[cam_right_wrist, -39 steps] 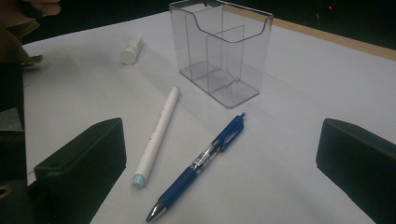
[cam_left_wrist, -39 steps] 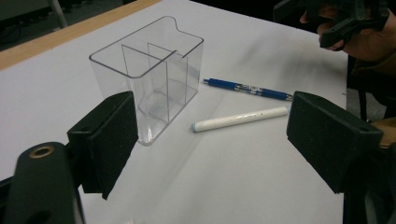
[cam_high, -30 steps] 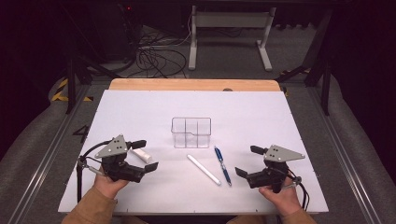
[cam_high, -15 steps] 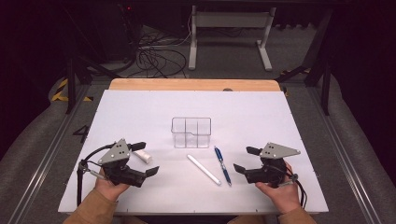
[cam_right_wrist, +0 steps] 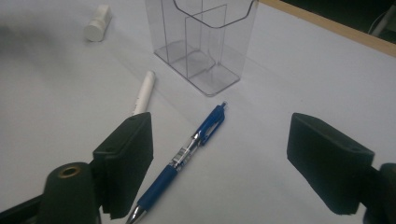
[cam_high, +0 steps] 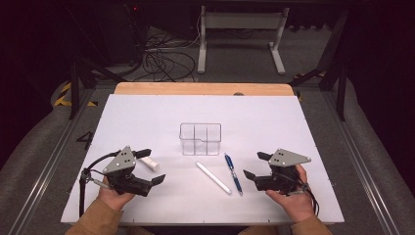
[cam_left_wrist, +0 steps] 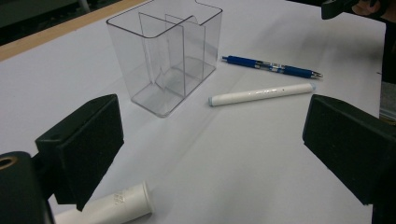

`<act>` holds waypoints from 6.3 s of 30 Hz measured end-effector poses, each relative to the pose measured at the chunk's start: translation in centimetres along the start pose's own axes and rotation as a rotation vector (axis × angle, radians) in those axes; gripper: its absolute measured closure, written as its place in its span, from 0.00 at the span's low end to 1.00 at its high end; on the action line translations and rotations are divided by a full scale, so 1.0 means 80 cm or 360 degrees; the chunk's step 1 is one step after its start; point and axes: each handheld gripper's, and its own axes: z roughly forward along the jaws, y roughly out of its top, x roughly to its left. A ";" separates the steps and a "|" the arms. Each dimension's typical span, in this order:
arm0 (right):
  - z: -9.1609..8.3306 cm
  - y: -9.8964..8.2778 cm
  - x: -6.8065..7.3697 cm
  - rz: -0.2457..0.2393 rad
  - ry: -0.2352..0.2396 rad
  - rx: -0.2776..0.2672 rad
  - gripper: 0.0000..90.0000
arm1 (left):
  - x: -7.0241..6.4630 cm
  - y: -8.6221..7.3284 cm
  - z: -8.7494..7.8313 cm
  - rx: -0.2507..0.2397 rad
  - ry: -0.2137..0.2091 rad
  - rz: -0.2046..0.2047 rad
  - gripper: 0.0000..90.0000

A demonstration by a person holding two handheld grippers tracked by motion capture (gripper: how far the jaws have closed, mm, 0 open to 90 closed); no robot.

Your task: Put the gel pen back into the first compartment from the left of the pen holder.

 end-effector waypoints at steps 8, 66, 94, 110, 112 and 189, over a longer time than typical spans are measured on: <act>0.006 0.008 0.001 0.0108 -0.0047 0.0036 0.31 | 0.001 0.000 -0.002 -0.0016 -0.0006 -0.0015 0.07; 0.063 0.037 0.008 0.0383 -0.0042 0.0675 0.36 | 0.000 -0.002 -0.007 -0.0015 0.0015 -0.0007 0.07; 0.096 0.035 0.027 0.0754 -0.0069 0.1163 0.71 | -0.001 -0.002 -0.006 -0.0014 0.0009 0.0002 0.07; 0.101 0.035 0.039 0.0754 -0.0184 0.1245 0.81 | -0.001 -0.002 -0.006 -0.0022 -0.0006 -0.0006 0.07; 0.102 0.035 0.040 0.0755 -0.0204 0.1254 0.83 | -0.001 -0.002 -0.006 -0.0021 -0.0004 -0.0002 0.07; 0.055 0.098 0.051 -0.0315 0.0338 0.0975 0.89 | -0.013 0.014 -0.003 0.0018 -0.0136 0.0086 0.10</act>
